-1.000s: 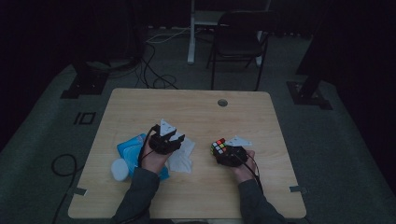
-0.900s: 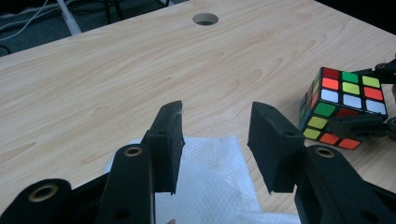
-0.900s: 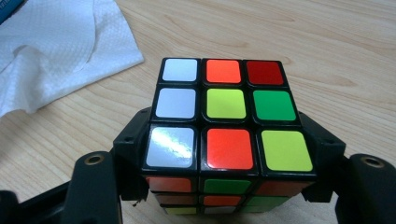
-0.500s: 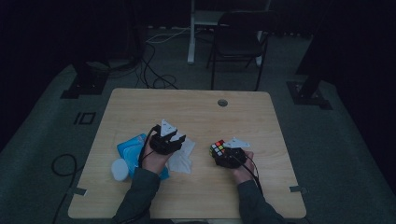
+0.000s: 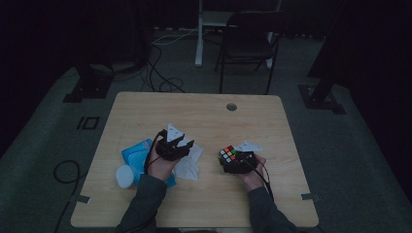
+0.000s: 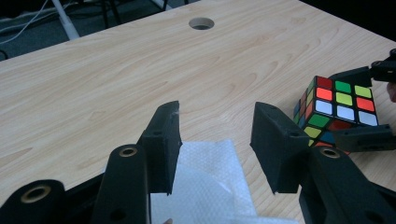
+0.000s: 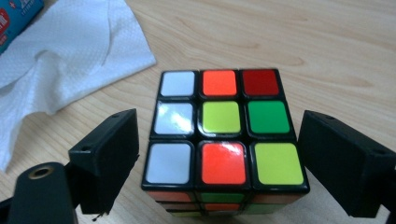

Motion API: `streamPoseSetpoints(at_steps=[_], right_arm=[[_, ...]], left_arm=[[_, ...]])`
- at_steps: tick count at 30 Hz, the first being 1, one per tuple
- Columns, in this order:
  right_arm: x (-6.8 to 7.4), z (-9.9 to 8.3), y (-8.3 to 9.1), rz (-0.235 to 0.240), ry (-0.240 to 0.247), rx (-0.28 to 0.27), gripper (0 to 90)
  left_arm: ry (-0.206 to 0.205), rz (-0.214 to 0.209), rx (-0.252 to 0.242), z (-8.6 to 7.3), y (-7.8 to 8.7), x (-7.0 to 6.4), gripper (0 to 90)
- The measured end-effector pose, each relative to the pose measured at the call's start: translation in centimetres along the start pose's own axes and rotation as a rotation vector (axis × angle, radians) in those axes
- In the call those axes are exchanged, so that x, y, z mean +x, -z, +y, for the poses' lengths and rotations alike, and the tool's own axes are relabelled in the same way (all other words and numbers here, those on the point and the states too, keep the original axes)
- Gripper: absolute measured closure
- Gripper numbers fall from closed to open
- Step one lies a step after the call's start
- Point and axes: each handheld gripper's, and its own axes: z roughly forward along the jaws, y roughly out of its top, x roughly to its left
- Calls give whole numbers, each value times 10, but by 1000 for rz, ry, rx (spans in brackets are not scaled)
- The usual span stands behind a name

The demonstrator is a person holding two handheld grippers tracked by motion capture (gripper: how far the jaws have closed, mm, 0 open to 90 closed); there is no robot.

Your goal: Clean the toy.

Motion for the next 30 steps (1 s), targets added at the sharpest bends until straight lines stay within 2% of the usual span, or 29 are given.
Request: streamPoseSetpoints(at_steps=[7, 13, 21, 26, 30], right_arm=[[3, 8, 11, 10, 13, -49, 128], [1, 13, 22, 29, 5, -94, 134], [-3, 19, 33, 28, -2, -136, 149], [-9, 21, 40, 4, -10, -157, 168], [-17, 20, 44, -31, -37, -164, 226]], left_arm=[[11, -4, -6, 1, 2, 1, 513], [8, 4, -11, -1, 4, 1, 507], [15, 10, -15, -4, 9, 3, 503], [23, 14, -28, -8, 14, 4, 499], [32, 18, -35, -11, 18, 5, 495]])
